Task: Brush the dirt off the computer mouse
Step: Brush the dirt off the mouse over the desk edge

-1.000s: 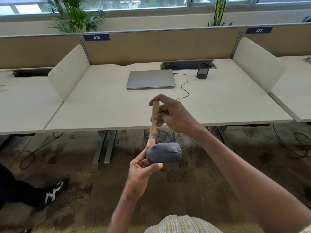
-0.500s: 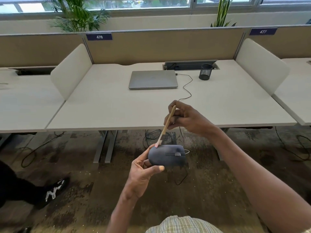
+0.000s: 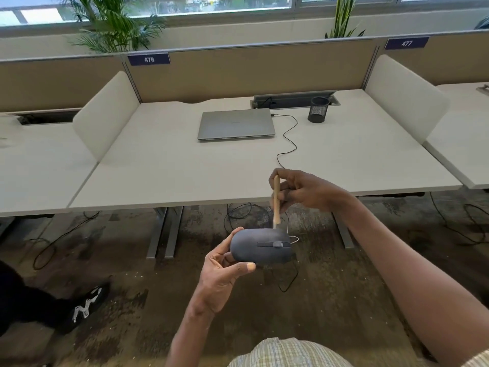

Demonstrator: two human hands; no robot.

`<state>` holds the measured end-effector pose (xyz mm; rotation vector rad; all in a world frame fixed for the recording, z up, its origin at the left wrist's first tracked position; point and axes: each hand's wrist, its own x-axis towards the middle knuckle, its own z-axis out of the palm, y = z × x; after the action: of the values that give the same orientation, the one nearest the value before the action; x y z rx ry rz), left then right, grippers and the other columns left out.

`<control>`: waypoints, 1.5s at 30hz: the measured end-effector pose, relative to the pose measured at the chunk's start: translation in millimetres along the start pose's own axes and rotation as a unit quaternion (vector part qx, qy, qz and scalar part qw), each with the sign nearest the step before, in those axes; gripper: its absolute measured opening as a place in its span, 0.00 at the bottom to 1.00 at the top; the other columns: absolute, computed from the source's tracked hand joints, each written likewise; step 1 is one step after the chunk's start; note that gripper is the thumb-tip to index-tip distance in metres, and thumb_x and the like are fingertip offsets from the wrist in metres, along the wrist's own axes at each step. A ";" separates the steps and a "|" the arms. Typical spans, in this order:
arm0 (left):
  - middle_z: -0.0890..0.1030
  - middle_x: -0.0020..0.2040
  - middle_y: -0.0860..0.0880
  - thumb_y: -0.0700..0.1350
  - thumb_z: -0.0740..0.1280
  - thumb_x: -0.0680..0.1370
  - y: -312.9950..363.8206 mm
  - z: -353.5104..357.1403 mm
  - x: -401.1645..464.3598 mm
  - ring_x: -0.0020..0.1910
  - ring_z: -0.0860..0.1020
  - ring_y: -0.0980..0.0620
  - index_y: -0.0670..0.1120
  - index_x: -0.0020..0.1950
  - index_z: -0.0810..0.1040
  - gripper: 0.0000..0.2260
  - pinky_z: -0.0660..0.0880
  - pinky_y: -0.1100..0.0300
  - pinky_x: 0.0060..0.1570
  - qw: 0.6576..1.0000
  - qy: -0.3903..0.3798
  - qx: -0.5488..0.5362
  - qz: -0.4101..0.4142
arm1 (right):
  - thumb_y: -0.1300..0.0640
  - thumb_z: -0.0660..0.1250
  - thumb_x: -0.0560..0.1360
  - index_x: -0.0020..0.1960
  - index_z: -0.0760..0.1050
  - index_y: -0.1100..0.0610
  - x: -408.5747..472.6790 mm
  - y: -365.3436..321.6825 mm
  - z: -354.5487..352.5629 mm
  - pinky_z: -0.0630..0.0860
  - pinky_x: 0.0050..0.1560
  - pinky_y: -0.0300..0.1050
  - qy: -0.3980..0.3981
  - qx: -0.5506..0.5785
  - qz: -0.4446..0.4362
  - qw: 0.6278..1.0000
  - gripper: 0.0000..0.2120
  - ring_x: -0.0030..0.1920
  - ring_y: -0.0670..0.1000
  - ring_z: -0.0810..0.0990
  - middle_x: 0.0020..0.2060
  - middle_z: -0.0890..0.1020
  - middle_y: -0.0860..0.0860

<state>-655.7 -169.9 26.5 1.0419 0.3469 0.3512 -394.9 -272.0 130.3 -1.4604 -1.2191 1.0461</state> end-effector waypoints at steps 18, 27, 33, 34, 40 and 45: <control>0.84 0.63 0.41 0.37 0.82 0.63 -6.7 -4.3 -11.2 0.61 0.84 0.40 0.49 0.70 0.80 0.35 0.85 0.55 0.51 1.000 0.009 0.016 -0.001 | 0.71 0.58 0.82 0.52 0.68 0.58 -12.4 -1.5 -17.0 0.81 0.52 0.52 0.012 0.077 -0.004 0.997 0.08 0.48 0.60 0.82 0.44 0.83 0.62; 0.86 0.60 0.42 0.35 0.81 0.63 -1.0 2.6 -7.0 0.58 0.85 0.43 0.53 0.65 0.85 0.32 0.85 0.56 0.50 1.000 -0.003 -0.001 0.004 | 0.71 0.58 0.82 0.52 0.67 0.59 -15.4 4.0 -5.0 0.82 0.53 0.53 0.019 0.069 -0.029 0.997 0.08 0.50 0.61 0.83 0.46 0.84 0.61; 0.86 0.59 0.41 0.37 0.85 0.60 -1.1 -4.1 -9.3 0.57 0.86 0.43 0.49 0.68 0.82 0.36 0.85 0.56 0.49 1.000 0.014 -0.019 0.003 | 0.69 0.60 0.81 0.53 0.68 0.59 -30.9 -3.0 -27.6 0.81 0.52 0.51 0.046 0.081 -0.012 0.996 0.07 0.49 0.61 0.83 0.46 0.83 0.63; 0.86 0.59 0.41 0.36 0.83 0.62 -0.7 -4.4 -8.2 0.57 0.86 0.43 0.50 0.67 0.83 0.34 0.85 0.56 0.49 1.000 0.013 -0.019 0.004 | 0.69 0.60 0.82 0.53 0.68 0.59 -28.7 -3.9 -25.0 0.81 0.51 0.50 0.056 0.085 -0.021 0.995 0.07 0.50 0.62 0.83 0.46 0.83 0.64; 0.85 0.61 0.42 0.37 0.83 0.62 -0.4 0.1 -6.4 0.60 0.85 0.42 0.53 0.65 0.85 0.32 0.85 0.56 0.51 1.000 0.010 -0.004 -0.003 | 0.71 0.59 0.82 0.50 0.68 0.58 -26.8 3.6 -11.1 0.81 0.50 0.48 0.054 0.074 -0.038 0.995 0.09 0.50 0.60 0.83 0.46 0.84 0.63; 0.86 0.59 0.42 0.40 0.88 0.57 -2.2 -3.8 -8.7 0.56 0.85 0.43 0.50 0.66 0.83 0.38 0.85 0.56 0.50 0.999 0.030 -0.020 0.007 | 0.71 0.60 0.81 0.51 0.69 0.60 -39.5 -8.3 -21.6 0.82 0.49 0.48 0.059 0.038 -0.002 0.998 0.07 0.48 0.60 0.84 0.45 0.84 0.63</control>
<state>-664.8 -171.8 23.8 0.9963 0.3841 0.4017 -381.2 -313.3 144.6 -1.4396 -1.0883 0.9783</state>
